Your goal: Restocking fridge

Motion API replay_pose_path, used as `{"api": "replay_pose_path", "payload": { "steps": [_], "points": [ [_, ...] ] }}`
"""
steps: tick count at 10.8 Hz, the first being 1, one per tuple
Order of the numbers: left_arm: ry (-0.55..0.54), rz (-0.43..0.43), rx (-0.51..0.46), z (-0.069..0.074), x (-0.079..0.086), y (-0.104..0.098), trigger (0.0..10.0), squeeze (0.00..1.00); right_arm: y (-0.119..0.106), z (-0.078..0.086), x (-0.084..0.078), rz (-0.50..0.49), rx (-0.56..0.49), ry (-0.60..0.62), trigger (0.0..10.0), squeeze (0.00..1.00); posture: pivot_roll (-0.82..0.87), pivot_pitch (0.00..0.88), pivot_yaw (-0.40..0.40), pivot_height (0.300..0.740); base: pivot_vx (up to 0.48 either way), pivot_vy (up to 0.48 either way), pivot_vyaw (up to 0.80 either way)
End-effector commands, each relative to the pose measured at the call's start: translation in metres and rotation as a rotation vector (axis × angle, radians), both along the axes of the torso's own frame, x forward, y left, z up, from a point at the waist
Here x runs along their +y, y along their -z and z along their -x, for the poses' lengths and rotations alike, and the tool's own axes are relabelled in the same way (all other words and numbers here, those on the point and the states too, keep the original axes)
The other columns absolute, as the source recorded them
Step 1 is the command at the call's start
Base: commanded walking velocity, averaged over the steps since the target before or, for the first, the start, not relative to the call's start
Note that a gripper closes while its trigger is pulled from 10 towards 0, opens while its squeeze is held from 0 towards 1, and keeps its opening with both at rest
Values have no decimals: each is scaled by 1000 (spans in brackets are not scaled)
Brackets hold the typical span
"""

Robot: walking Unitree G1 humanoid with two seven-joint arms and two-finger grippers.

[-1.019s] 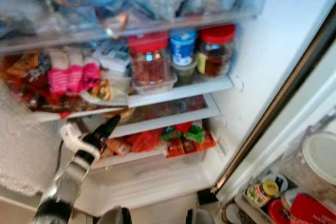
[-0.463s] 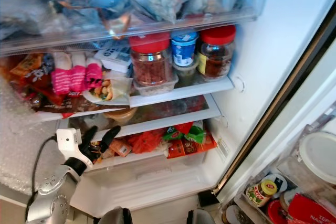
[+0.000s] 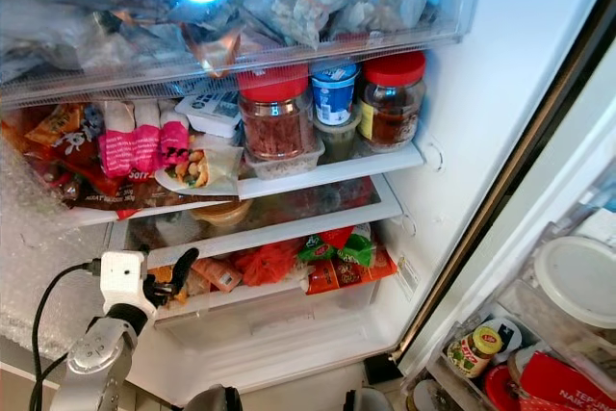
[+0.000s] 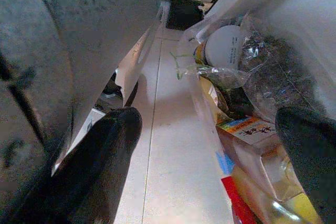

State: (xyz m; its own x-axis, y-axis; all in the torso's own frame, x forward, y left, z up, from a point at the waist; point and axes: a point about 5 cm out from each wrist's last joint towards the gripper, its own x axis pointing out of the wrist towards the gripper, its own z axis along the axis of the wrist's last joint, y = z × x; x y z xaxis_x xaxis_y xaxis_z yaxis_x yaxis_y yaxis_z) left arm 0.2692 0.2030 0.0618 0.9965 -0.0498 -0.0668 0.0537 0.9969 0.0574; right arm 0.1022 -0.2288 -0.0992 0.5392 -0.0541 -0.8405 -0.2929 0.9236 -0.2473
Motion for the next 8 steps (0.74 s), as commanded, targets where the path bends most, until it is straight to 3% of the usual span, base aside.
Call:
{"api": "replay_pose_path", "payload": {
  "steps": [1, 6, 8],
  "points": [
    [-9, -13, 8, 1, 2, 3, 10000, 0, 5, 7, 13, -26, 36, -32, 10000, 0, -99, 31, 55, 640, 0, 0, 0],
    [2, -28, 31, 3, -4, 16, 10000, 0, 5, 6, 12, -20, 42, -41, 10000, 0, -96, 0, 55, 640, 0, 0, 0],
    [2, -29, 29, 2, -5, 17, 10000, 0, 5, 6, 12, -19, 43, -41, 10000, 0, -96, 0, 53, 640, -247, 0, 0]
  ]
}}
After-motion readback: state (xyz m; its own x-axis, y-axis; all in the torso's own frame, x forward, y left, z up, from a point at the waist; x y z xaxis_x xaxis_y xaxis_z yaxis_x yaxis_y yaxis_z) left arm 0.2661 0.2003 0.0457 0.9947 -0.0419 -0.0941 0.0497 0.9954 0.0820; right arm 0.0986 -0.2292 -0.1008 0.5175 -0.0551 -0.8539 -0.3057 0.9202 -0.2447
